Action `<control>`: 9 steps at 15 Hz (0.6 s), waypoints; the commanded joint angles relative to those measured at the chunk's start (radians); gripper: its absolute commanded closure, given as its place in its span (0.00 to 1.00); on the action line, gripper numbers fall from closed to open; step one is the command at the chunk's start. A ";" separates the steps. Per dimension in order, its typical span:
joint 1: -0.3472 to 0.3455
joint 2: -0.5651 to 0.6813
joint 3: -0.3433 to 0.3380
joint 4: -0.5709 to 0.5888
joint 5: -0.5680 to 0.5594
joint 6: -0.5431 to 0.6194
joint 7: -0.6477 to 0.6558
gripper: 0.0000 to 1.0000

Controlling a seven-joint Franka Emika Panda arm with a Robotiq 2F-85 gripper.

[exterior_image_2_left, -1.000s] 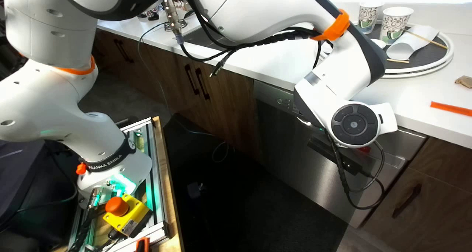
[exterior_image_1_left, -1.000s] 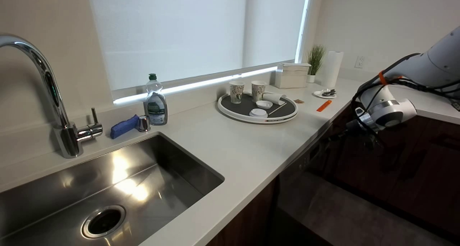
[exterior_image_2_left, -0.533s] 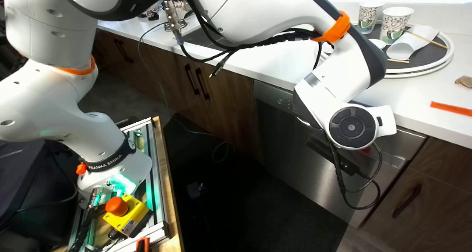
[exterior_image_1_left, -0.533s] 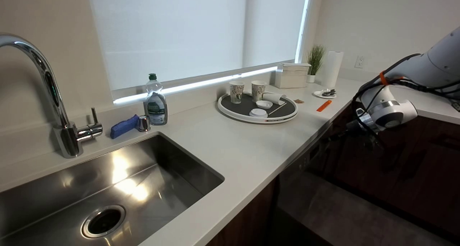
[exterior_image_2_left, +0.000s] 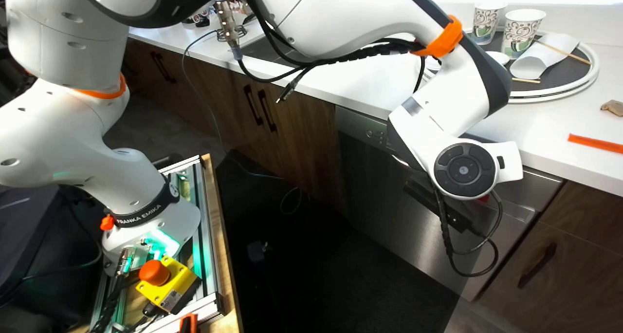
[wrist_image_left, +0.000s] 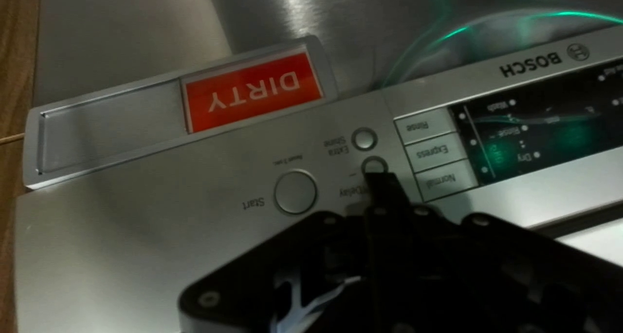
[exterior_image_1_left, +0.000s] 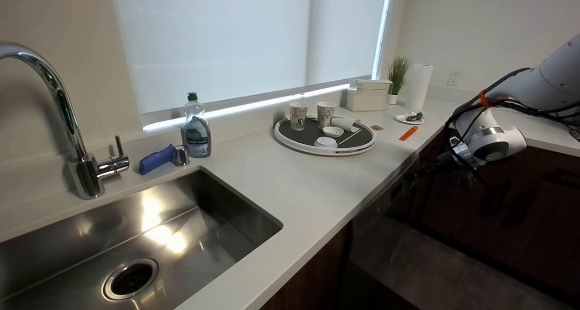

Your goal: Press the button on the washing machine

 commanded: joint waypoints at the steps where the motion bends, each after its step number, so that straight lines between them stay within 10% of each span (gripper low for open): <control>1: 0.009 0.038 -0.002 0.055 0.039 -0.026 0.022 1.00; 9: 0.032 0.016 -0.036 0.029 -0.047 -0.023 0.039 1.00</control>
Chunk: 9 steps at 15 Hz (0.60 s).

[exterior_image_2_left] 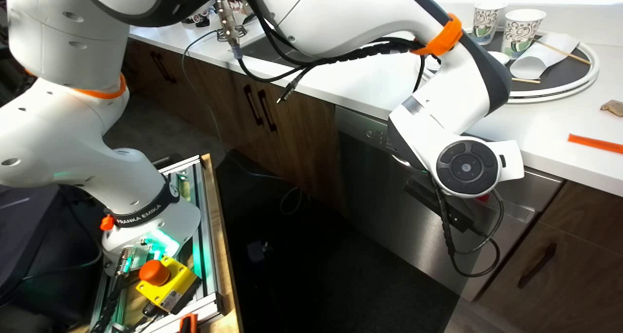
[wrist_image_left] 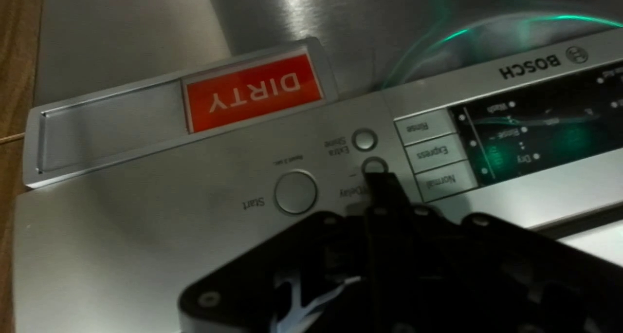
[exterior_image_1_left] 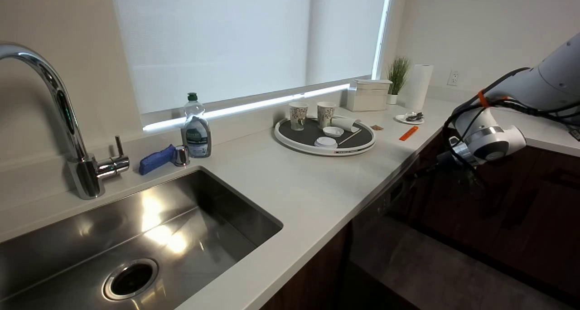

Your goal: Press the button on the washing machine

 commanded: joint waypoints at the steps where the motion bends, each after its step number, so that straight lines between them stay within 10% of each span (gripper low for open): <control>1: 0.021 0.014 -0.028 0.023 -0.040 -0.024 0.029 1.00; 9: 0.021 0.005 -0.039 0.009 -0.127 -0.009 0.028 1.00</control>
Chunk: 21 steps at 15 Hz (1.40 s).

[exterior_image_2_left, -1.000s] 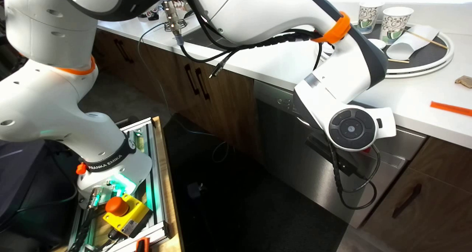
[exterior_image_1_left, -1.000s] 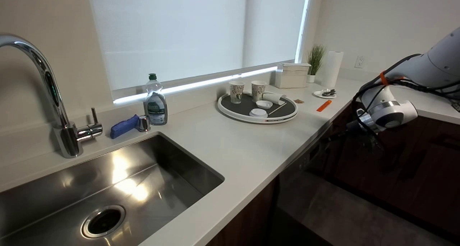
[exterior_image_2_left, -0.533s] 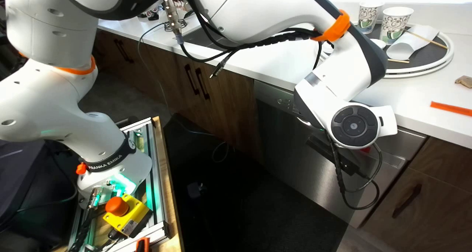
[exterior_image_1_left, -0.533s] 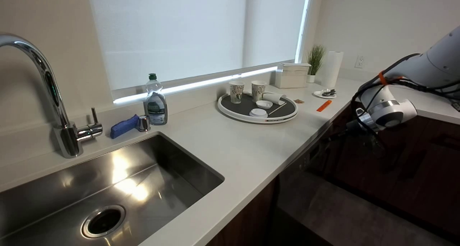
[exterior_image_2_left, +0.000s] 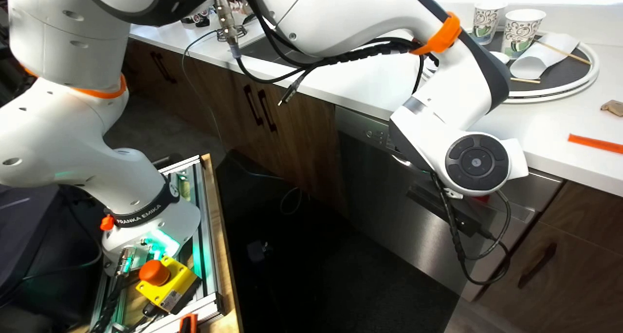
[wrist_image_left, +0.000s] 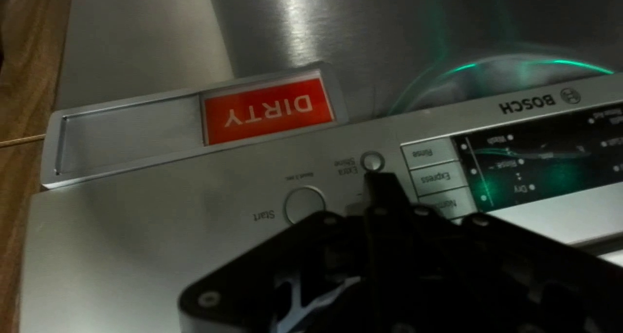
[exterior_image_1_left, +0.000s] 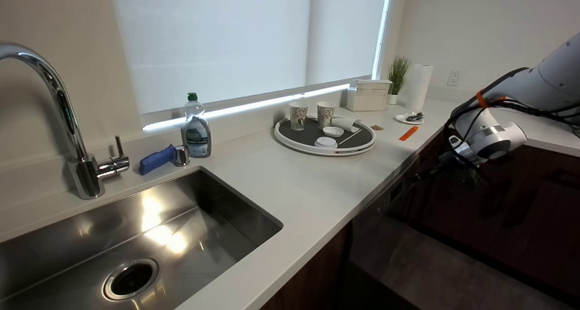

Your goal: Press the button on the washing machine

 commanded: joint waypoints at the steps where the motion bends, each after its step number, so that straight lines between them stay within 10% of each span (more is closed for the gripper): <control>1: 0.010 0.006 -0.014 0.006 -0.043 -0.007 0.025 1.00; 21: 0.008 0.068 0.007 0.085 -0.056 -0.002 0.080 1.00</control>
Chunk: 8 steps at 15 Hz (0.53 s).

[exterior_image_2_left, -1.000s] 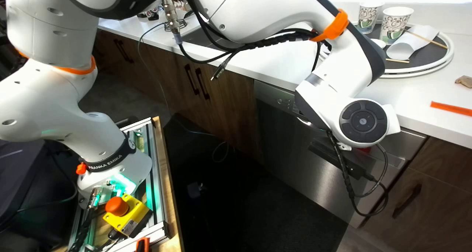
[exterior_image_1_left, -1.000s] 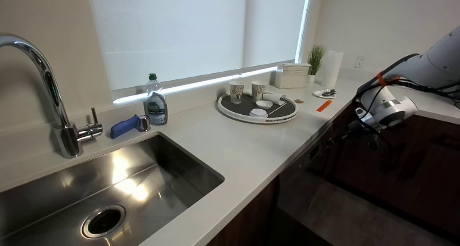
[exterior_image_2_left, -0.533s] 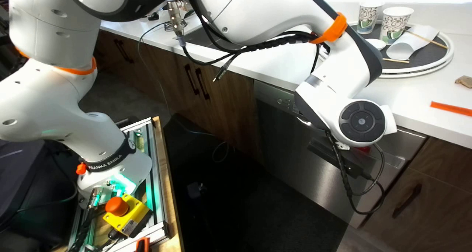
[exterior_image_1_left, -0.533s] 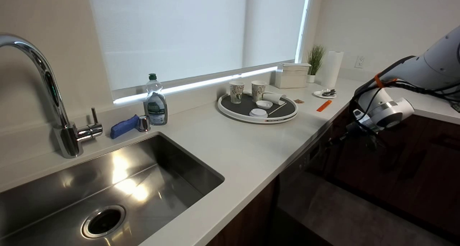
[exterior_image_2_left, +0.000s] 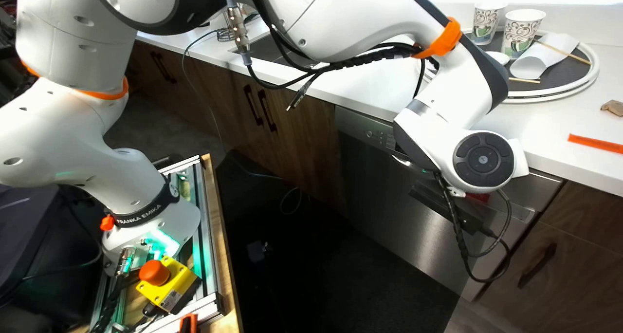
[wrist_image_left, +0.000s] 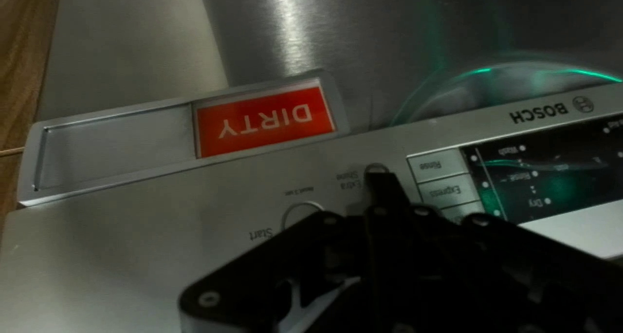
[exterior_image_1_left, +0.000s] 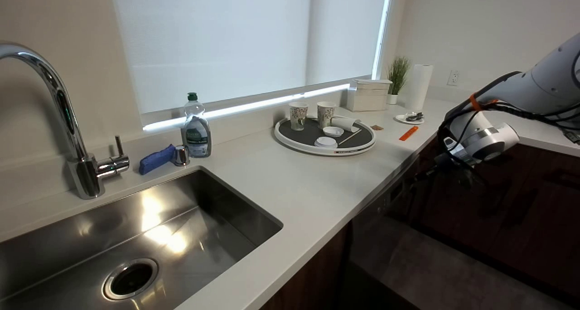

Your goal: Press the button on the washing machine

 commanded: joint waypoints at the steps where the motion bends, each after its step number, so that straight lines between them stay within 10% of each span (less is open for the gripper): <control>1: 0.001 0.028 0.002 0.037 -0.017 -0.001 0.035 1.00; 8: 0.002 0.028 0.005 0.038 -0.013 -0.001 0.048 1.00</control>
